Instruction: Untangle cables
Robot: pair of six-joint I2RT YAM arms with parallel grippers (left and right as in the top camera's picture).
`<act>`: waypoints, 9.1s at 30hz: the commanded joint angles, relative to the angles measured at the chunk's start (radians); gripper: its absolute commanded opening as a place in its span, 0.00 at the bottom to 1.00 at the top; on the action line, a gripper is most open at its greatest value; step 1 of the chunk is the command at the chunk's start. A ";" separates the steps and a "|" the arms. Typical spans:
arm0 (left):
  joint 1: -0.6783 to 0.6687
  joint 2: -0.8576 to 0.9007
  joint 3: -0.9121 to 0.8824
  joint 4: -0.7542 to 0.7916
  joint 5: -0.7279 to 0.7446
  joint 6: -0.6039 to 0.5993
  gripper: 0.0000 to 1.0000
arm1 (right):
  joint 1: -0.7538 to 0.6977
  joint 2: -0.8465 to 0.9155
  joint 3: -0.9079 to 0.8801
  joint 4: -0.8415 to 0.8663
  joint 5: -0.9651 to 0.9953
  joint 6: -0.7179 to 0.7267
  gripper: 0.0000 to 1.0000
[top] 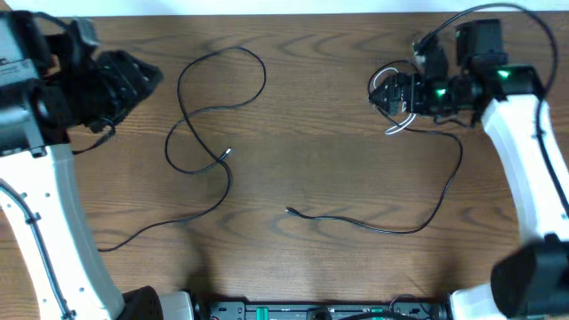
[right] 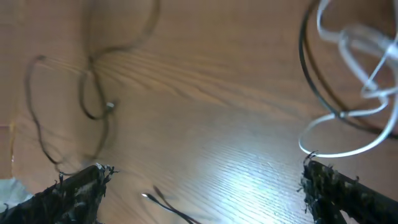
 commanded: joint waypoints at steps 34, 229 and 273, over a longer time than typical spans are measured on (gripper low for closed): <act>-0.229 -0.174 -0.173 -0.221 -0.656 -0.294 0.84 | 0.351 -0.043 0.007 -0.017 0.145 0.111 0.99; 0.219 0.729 0.678 0.137 -0.200 -0.097 0.92 | 0.352 -0.036 0.006 -0.019 0.324 0.148 0.99; -0.192 0.738 -0.319 0.382 -0.519 0.138 0.60 | 0.352 -0.036 -0.057 0.014 0.323 0.145 0.99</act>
